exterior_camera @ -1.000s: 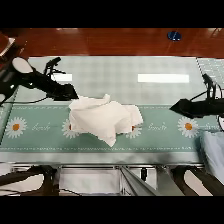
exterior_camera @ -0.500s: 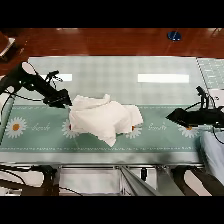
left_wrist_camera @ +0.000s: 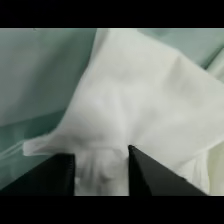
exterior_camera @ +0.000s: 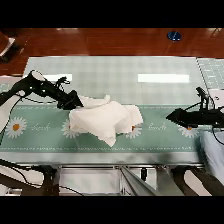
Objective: Fold the shirts.
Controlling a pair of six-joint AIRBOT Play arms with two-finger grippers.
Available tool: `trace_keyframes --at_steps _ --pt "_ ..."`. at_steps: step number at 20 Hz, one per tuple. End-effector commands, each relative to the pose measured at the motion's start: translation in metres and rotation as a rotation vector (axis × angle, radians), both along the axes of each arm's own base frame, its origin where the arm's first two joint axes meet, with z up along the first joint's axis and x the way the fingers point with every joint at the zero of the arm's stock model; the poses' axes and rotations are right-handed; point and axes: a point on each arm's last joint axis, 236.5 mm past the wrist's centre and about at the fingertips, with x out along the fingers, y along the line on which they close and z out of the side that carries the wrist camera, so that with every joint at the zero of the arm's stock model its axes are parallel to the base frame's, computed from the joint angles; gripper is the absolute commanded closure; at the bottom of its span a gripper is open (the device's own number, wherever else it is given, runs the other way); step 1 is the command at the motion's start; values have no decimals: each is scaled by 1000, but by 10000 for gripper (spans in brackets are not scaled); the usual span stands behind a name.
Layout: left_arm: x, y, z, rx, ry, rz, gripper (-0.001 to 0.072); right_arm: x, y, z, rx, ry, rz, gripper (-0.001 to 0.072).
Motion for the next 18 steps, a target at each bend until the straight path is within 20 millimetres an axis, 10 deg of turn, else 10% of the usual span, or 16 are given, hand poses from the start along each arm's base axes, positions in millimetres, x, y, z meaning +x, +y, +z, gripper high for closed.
trace_keyframes --at_steps 1,7,16,18 --pt "17 -11 -5 -5 -55 42 654 -7 8 -6 42 29 -13 305" --pt "9 -12 -3 -21 -47 0 689 -15 97 -40 169 129 131 305" --pt "7 -13 -2 -25 -38 -6 689 31 152 -69 187 174 177 306" --pt "7 -13 -1 -25 -41 -5 689 36 169 -71 188 173 222 410"
